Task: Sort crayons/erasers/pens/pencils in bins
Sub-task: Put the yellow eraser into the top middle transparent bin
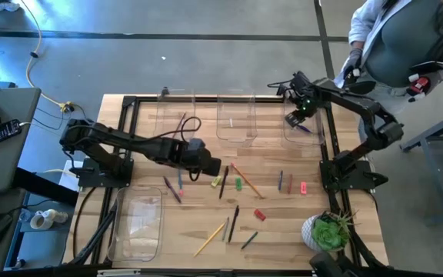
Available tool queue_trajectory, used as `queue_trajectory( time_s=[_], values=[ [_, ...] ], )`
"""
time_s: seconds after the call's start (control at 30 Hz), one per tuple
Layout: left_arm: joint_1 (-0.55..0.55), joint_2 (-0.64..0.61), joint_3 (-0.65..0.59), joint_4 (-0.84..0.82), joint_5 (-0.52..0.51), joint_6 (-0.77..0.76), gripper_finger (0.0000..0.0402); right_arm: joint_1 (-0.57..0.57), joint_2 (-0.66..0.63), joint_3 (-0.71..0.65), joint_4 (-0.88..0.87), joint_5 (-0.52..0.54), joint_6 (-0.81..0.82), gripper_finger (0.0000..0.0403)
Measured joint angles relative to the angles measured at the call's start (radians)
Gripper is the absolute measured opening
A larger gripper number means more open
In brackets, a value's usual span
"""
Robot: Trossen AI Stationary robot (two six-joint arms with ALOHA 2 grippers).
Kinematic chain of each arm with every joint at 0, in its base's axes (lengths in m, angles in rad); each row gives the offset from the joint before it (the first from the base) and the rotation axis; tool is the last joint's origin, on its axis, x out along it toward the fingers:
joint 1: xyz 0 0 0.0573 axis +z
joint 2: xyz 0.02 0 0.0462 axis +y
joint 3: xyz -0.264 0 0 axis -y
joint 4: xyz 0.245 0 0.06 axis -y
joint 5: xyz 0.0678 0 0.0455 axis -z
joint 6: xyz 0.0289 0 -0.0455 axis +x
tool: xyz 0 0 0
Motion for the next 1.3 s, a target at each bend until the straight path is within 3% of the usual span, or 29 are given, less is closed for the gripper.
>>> queue_trajectory(
  time_s=[0.4, 0.7, 0.9, 1.13, 1.3],
  values=[
    [0.016, 0.0, 0.148, -0.016, -0.071, 0.076, 0.0117, 0.0, -0.146, 0.0, 0.021, -0.001, -0.015, 0.013],
    [0.031, -0.001, 0.265, -0.045, -0.097, 0.251, 0.0117, 0.003, -0.168, 0.0, 0.009, -0.003, 0.011, 0.013],
    [0.019, -0.001, 0.283, -0.121, -0.107, 0.279, 0.0117, 0.003, -0.168, 0.0, 0.01, -0.004, 0.092, 0.013],
    [-0.019, 0.044, 0.283, -0.256, -0.219, 0.264, 0.0117, 0.008, -0.168, 0.0, 0.01, -0.004, 0.155, 0.013],
    [-0.026, 0.123, 0.283, -0.269, -0.206, 0.287, 0.0117, 0.038, -0.168, 0.0, 0.01, -0.004, 0.17, 0.013]
  ],
)
